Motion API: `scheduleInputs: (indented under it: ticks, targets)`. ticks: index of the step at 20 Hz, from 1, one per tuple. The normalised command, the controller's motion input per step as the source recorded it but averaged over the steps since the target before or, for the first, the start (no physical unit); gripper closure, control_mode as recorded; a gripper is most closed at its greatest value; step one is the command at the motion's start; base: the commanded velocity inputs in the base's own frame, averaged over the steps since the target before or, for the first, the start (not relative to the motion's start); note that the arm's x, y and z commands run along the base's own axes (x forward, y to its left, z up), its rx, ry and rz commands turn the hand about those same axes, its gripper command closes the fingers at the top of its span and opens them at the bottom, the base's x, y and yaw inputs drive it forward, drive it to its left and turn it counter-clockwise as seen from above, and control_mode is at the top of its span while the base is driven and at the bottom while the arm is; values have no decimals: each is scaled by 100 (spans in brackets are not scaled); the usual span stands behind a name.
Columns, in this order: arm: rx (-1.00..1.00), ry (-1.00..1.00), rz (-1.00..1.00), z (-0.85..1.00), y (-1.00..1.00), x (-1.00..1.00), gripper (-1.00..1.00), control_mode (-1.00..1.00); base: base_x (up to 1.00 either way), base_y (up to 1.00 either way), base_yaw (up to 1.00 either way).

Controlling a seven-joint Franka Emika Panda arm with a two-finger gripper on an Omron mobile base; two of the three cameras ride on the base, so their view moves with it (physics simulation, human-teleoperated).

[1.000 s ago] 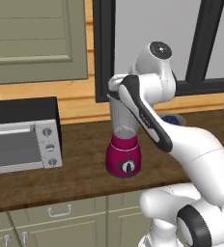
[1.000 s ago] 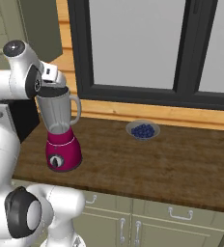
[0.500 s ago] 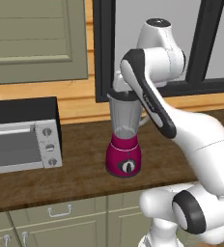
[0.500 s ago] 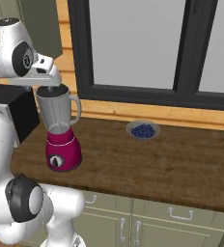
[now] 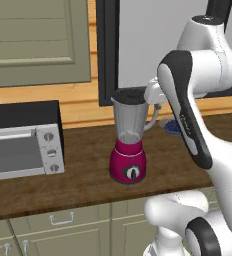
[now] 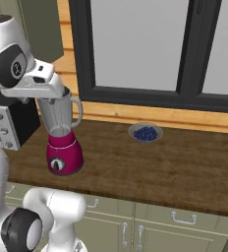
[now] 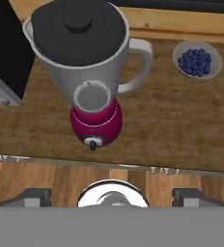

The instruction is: Close the lid blender by securely placing the lid on top.

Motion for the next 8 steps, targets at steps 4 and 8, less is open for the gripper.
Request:
scheduleInputs:
  ticks: [4,8]
  targets:
    - [14,-18,0,-4,-77,-58,-100,-100,0,0,0]
    - [16,-1,0,-1,-48,-3,-100,-100,0,0,0]
